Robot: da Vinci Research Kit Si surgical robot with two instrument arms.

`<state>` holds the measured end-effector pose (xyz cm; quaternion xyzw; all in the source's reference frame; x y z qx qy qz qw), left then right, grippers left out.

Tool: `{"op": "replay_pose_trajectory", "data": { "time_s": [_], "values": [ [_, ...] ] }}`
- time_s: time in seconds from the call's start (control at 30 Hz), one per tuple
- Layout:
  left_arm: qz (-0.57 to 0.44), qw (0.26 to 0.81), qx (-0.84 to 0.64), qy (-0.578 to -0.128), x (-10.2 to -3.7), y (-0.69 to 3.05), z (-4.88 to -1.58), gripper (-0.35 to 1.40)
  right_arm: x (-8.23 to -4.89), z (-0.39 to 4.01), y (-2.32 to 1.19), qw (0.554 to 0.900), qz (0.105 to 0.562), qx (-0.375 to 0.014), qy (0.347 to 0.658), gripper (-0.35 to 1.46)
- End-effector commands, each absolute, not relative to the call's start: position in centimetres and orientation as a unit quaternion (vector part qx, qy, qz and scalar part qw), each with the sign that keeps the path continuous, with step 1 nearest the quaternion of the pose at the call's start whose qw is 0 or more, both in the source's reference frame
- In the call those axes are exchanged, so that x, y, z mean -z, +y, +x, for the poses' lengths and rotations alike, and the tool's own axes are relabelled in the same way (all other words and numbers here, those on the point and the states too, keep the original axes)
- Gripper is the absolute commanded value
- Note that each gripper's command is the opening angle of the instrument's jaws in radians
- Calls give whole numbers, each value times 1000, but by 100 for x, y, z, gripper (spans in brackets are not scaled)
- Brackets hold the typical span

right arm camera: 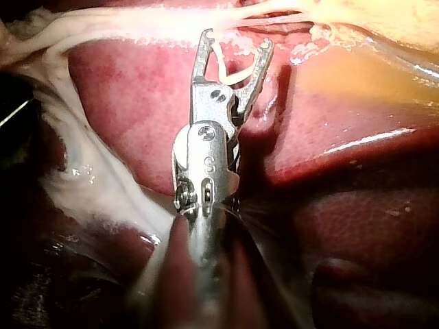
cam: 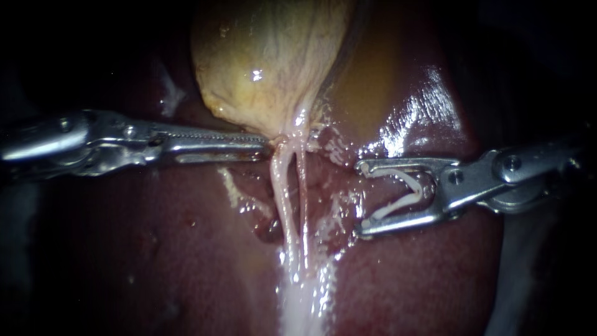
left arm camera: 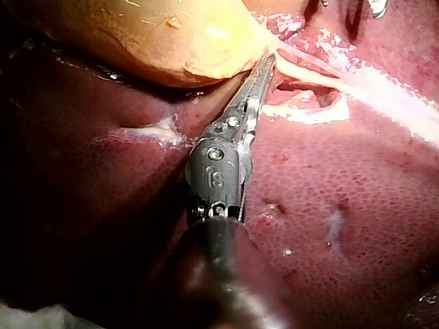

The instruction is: Grabbing gallbladder

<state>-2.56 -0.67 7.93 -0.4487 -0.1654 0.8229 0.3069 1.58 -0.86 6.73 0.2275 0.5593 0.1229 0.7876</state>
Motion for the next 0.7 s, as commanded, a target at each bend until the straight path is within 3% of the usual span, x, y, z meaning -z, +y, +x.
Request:
{"op": "replay_pose_trajectory", "data": {
  "time_s": [0.03, 0.7],
  "values": [
    [-449, 305, -823, -167, -792, -66, -254, -35, -673, 158, -86, 788, 227, -123, 559, 50],
    [-448, 311, -818, -183, -723, -42, -233, -35, -673, 158, -86, 788, 227, -123, 559, 50]
  ]
}}
